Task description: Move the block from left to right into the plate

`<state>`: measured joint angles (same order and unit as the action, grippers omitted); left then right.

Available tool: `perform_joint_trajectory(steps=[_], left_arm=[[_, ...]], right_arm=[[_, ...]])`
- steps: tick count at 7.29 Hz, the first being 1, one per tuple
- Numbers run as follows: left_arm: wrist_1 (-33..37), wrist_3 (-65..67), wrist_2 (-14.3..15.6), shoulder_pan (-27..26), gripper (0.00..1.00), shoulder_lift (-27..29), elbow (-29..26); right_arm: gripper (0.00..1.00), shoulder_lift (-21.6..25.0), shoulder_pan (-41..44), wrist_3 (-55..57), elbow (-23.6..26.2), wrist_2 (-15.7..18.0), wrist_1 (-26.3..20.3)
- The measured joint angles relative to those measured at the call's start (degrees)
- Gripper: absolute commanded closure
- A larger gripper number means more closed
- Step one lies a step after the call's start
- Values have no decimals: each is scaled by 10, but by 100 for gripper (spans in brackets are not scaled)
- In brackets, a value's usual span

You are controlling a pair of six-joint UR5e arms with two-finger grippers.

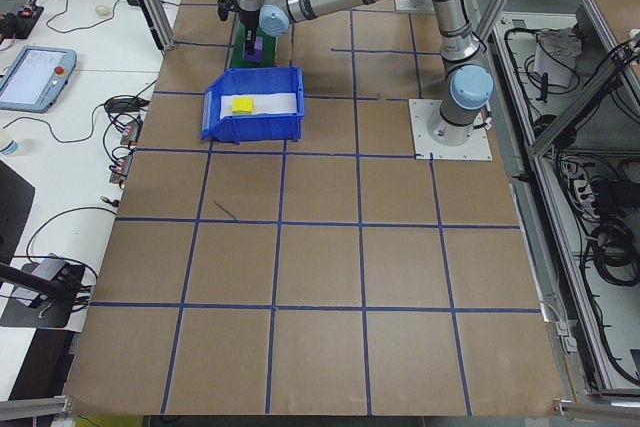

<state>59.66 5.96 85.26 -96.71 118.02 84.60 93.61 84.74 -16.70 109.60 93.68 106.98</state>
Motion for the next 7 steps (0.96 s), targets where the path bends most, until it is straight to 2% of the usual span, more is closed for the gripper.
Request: perform_joint_trajectory(steps=[3, 7], left_arm=[[49, -9, 6, 14, 0, -54, -7], [61, -46, 7, 134, 0, -45, -3]], right_arm=[[0, 0, 1, 4, 1, -1, 1], [0, 0, 0, 4, 1, -1, -1]])
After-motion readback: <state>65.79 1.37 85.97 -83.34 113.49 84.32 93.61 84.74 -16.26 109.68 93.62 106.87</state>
